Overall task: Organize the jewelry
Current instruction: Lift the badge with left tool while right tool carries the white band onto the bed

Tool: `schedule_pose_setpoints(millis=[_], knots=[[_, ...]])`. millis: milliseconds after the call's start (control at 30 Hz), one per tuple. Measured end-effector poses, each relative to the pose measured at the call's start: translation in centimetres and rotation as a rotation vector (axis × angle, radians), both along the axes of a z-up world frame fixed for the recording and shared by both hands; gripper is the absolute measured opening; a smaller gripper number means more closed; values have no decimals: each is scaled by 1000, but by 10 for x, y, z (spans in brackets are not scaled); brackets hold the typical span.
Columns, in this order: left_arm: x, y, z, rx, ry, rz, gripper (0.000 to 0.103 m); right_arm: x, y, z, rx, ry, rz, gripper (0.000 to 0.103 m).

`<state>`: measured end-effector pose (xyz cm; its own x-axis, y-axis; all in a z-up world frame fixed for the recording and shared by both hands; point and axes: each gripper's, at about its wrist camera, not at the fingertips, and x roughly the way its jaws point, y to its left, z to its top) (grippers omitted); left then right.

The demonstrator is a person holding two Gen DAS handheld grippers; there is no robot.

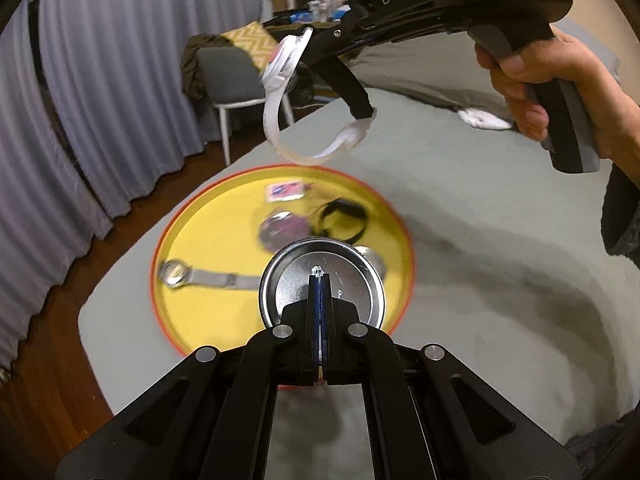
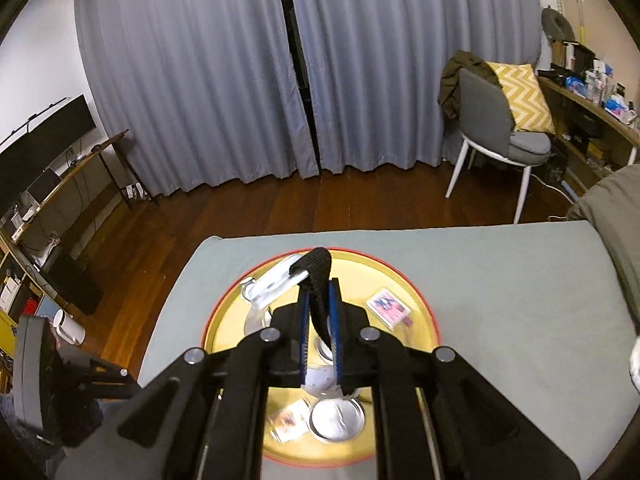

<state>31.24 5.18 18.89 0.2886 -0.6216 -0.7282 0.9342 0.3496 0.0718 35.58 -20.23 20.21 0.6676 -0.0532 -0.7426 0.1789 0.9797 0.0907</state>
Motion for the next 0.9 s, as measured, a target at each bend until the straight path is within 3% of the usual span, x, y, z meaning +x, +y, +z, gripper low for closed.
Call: schedule_pose_setpoints(millis=[167,300,667,900], knots=[[-37,-21,5,-31,17,-55,0,-50,-12,5,-9,8,-22,10],[-70,-44,-5,-27,38,-107,0,-90,-26,-10,-2,47,-66,10],[-136,-108,-84,126,77,-234,0,-157,-73,-100,88,215,-217,10],[-138,-127,-123,203,74,-235,0,-166,-103,-158,151,295,-296,10]])
